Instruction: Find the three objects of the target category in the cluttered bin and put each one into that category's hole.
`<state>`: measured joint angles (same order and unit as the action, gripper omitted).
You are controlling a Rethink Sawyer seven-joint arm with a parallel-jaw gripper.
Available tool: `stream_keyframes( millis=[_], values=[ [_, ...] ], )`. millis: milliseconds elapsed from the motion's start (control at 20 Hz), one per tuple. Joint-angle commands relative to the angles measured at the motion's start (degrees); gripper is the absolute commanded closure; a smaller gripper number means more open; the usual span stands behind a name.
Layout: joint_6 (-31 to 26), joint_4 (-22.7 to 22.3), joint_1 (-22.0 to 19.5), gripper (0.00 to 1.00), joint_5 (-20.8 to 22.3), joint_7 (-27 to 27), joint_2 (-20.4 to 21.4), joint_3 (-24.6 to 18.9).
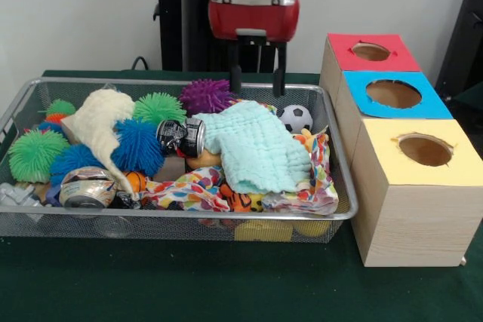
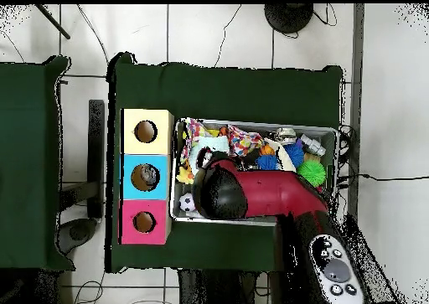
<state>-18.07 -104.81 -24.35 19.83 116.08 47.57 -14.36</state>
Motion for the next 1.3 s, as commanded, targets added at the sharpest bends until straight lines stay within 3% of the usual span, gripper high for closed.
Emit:
stream_keyframes(
  millis=[50, 300, 500, 800, 1150, 1300],
  values=[
    [11.32, 6.21, 12.08, 0.0, 7.84, 10.93, -7.99, 14.94],
    [19.26, 8.47, 17.8, 0.0, 4.81, 11.36, -13.62, 23.61],
    [23.5, 8.83, 19.56, 0.0, 1.93, 9.29, -16.26, 27.2],
    [22.52, 8.74, 19.39, 0.0, 1.07, 6.24, -15.47, 27.96],
    [22.65, 8.56, 20.41, 0.0, -0.01, 6.84, -16.24, 28.89],
    [22.74, 7.61, 17.93, 0.0, -0.28, 7.48, -18.23, 23.98]
  ],
)
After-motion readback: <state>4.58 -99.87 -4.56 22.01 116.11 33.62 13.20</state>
